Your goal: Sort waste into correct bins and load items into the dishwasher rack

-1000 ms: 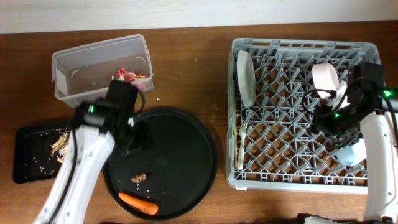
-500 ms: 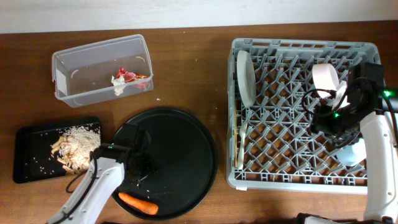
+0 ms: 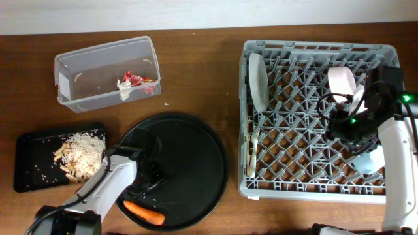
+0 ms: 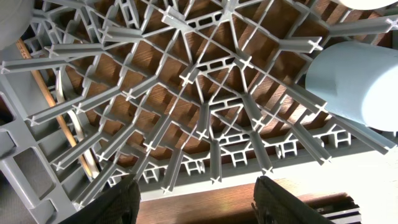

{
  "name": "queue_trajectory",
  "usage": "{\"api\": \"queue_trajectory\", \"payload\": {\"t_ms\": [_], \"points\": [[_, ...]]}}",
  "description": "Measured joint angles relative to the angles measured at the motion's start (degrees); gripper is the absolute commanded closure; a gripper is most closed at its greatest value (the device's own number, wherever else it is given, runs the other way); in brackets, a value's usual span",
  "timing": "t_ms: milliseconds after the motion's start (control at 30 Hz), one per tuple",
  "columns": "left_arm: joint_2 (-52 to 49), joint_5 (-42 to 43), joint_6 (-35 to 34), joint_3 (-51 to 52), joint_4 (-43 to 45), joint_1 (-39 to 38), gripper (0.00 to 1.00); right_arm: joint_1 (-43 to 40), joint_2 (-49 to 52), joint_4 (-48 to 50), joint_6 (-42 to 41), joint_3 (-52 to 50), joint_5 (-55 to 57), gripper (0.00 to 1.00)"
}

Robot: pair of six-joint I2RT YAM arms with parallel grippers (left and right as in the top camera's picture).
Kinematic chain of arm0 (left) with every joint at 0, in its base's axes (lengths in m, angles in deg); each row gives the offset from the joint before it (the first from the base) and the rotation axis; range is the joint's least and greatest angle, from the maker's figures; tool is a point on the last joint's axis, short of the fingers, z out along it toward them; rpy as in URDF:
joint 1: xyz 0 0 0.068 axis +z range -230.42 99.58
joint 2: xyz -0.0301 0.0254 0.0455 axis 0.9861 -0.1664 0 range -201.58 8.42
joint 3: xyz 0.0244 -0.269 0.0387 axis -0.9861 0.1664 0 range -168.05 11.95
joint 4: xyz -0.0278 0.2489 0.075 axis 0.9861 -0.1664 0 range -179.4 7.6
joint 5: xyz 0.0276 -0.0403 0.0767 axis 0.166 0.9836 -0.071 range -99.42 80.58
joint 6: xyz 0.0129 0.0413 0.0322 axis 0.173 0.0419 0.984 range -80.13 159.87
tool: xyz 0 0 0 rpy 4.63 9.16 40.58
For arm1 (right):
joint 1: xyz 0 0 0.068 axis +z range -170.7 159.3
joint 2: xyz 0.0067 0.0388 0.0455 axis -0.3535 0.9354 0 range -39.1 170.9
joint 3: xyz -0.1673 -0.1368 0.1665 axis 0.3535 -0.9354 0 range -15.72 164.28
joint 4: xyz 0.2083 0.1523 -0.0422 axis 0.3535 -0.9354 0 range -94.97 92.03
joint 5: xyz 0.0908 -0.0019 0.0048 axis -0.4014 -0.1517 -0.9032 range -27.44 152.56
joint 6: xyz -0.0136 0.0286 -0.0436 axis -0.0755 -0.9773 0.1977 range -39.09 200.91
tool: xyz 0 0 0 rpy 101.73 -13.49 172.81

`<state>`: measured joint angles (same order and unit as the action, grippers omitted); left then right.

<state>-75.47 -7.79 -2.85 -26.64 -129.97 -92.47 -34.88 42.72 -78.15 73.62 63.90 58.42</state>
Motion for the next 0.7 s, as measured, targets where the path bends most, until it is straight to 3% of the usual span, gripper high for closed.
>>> {"api": "queue_trajectory", "payload": {"t_ms": [67,167,233,467,567,633,700], "points": [[0.0,-0.9,0.0,-0.1,0.5,0.0,0.38,0.0,0.0,0.0,0.0,0.0,0.0,0.38],[0.0,-3.0,0.0,-0.3,1.8,0.0,0.38,0.0,0.0,0.0,-0.1,0.0,0.0,0.38],[0.0,-4.8,0.0,-0.4,2.1,0.0,0.31,0.0,0.0,0.0,0.0,0.0,0.0,0.38],[-0.7,-11.5,-0.2,-1.9,4.0,0.0,0.32,0.0,0.0,0.0,0.0,0.0,0.0,0.38],[-0.7,-12.4,-0.4,-2.1,6.0,0.0,0.43,0.0,0.0,0.0,0.0,0.0,0.0,0.38],[-0.7,-12.6,-0.4,-2.1,6.5,0.0,0.57,0.0,0.0,0.0,-0.1,0.0,0.0,0.38],[-0.7,-12.4,-0.5,-2.1,6.5,0.0,0.6,0.0,0.0,0.0,0.0,0.0,0.0,0.38]]}}
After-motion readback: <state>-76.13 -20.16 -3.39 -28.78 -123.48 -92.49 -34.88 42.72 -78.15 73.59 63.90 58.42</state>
